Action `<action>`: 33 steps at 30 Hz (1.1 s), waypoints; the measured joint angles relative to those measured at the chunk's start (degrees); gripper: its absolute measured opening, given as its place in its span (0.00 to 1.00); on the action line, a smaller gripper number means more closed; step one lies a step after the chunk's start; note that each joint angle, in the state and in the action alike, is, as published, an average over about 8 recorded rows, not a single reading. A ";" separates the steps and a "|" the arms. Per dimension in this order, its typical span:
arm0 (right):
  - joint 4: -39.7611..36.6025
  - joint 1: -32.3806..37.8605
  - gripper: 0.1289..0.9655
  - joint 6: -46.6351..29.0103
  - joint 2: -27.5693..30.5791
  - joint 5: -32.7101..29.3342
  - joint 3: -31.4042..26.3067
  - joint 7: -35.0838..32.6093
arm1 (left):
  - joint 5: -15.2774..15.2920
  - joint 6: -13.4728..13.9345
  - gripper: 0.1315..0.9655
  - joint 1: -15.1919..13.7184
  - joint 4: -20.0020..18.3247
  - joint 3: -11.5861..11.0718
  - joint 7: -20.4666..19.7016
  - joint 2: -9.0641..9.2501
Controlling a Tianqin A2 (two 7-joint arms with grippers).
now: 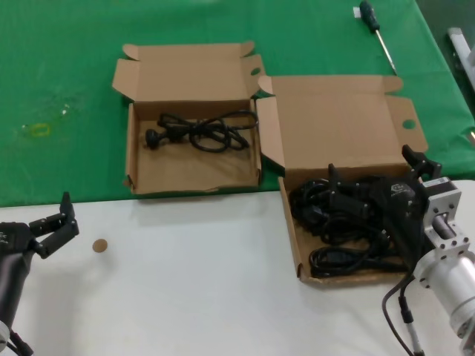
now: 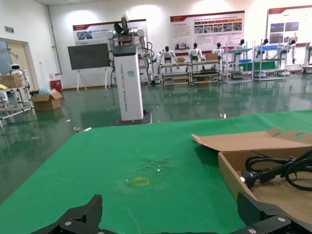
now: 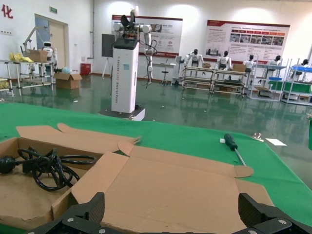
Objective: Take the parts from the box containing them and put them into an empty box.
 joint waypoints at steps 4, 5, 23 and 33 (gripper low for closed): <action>0.00 0.00 1.00 0.00 0.00 0.00 0.00 0.00 | 0.00 0.00 1.00 0.00 0.00 0.00 0.00 0.00; 0.00 0.00 1.00 0.00 0.00 0.00 0.00 0.00 | 0.00 0.00 1.00 0.00 0.00 0.00 0.00 0.00; 0.00 0.00 1.00 0.00 0.00 0.00 0.00 0.00 | 0.00 0.00 1.00 0.00 0.00 0.00 0.00 0.00; 0.00 0.00 1.00 0.00 0.00 0.00 0.00 0.00 | 0.00 0.00 1.00 0.00 0.00 0.00 0.00 0.00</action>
